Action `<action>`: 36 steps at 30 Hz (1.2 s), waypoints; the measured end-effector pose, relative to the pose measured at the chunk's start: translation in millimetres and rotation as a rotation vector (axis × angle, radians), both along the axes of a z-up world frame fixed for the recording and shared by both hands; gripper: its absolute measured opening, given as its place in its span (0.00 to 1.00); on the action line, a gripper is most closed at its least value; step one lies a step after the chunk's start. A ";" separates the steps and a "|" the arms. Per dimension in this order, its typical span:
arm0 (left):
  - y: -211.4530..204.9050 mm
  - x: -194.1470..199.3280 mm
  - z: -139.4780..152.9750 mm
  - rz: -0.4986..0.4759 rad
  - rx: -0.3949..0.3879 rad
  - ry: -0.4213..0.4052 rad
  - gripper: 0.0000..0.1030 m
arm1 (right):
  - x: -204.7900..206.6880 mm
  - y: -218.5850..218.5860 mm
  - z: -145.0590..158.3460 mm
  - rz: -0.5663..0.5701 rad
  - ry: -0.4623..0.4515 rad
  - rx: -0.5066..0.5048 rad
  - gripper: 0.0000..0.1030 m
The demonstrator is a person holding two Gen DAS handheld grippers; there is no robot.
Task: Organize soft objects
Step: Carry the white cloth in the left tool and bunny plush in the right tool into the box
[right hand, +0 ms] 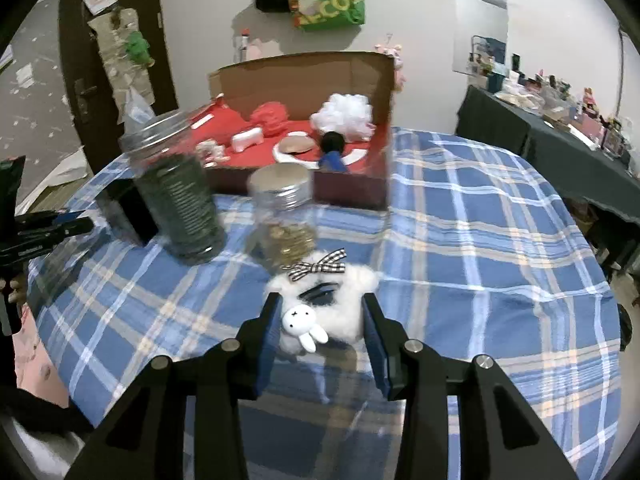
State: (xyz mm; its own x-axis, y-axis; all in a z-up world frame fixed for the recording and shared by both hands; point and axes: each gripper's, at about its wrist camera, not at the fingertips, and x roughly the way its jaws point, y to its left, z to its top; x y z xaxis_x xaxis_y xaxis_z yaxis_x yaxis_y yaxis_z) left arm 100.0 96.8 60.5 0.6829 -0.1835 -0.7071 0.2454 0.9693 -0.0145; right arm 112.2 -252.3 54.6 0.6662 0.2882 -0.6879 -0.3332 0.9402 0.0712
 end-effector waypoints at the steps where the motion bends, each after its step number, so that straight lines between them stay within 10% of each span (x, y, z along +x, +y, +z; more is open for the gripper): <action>1: 4.2 2.6 -0.2 0.011 -0.002 0.001 0.22 | 2.8 -2.4 0.3 -0.009 0.000 0.000 0.41; 36: 7.3 86.2 41.5 -0.101 -0.023 -0.034 0.22 | 94.8 6.2 38.8 0.035 -0.047 -0.028 0.41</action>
State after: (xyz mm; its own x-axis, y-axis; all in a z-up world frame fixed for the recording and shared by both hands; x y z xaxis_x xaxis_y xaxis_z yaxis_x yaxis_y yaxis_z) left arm 186.2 104.1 102.0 0.6833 -0.2689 -0.6788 0.3430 0.9389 -0.0266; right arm 207.0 -246.1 93.4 0.6877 0.2927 -0.6644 -0.3680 0.9294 0.0285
